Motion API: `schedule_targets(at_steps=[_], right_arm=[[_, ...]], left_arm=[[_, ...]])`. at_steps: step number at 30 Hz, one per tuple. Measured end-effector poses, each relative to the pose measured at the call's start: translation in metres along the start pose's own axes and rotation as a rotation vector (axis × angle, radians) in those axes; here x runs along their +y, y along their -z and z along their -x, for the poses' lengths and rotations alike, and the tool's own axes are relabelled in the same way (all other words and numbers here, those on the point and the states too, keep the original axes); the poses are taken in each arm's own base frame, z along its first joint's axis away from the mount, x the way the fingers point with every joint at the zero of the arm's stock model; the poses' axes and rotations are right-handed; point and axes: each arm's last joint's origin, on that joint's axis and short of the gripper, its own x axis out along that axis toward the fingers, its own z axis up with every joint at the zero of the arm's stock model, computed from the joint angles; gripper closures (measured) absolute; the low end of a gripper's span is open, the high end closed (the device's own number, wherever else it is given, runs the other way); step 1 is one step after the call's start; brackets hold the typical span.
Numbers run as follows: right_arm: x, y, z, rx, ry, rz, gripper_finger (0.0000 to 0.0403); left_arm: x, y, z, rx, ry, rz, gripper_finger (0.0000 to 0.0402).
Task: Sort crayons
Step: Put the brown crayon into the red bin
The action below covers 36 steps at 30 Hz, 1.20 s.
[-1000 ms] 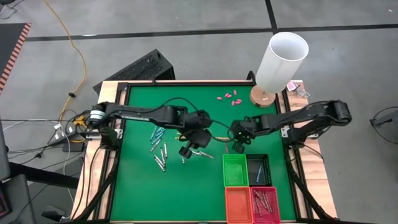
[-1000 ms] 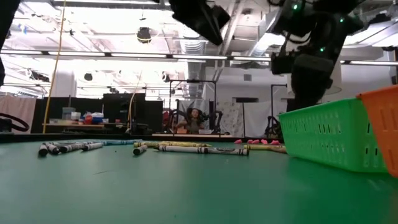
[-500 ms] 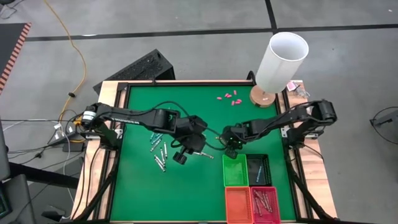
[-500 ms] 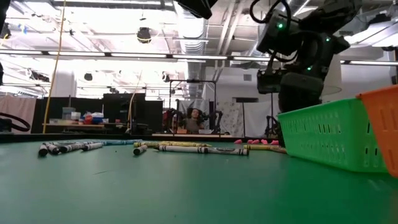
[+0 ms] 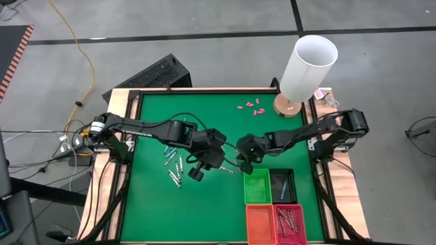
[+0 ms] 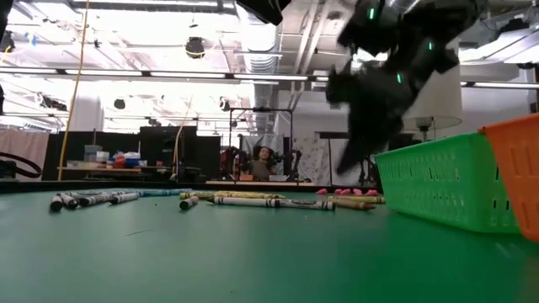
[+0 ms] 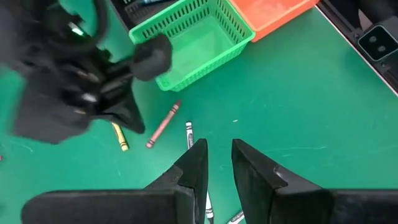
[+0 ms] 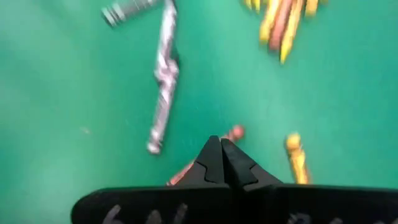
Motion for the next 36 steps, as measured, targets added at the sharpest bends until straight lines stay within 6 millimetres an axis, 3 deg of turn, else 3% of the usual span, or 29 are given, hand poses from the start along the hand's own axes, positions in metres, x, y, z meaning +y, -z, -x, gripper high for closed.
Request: schedule_targets(at_steps=[4, 9, 14, 19, 26, 36], right_arm=[[0.002, -0.010, 0.029, -0.072, -0.012, 0.010, 0.0403], [0.002, -0.016, 0.083, -0.193, 0.003, -0.001, 0.0403], [0.003, -0.013, 0.137, -0.328, -0.034, -0.036, 0.0403], [0.004, -0.003, 0.176, -0.440, -0.064, -0.032, 0.0403], [0.007, 0.005, 0.202, -0.526, -0.121, -0.020, 0.0403], [0.013, 0.009, 0.200, -0.492, -0.139, 0.019, 0.0403]], left_arm=[[0.000, 0.000, -0.001, -0.004, -0.002, -0.026, 0.0340], [0.003, 0.010, -0.020, -0.042, -0.023, -0.088, 0.0340], [0.011, 0.031, -0.046, -0.090, -0.127, -0.139, 0.0338], [0.019, 0.052, -0.063, -0.125, -0.190, -0.208, 0.0317], [0.030, 0.074, -0.078, -0.135, -0.173, -0.187, 0.0271], [0.043, 0.087, -0.131, -0.075, -0.150, -0.236, 0.0245]])
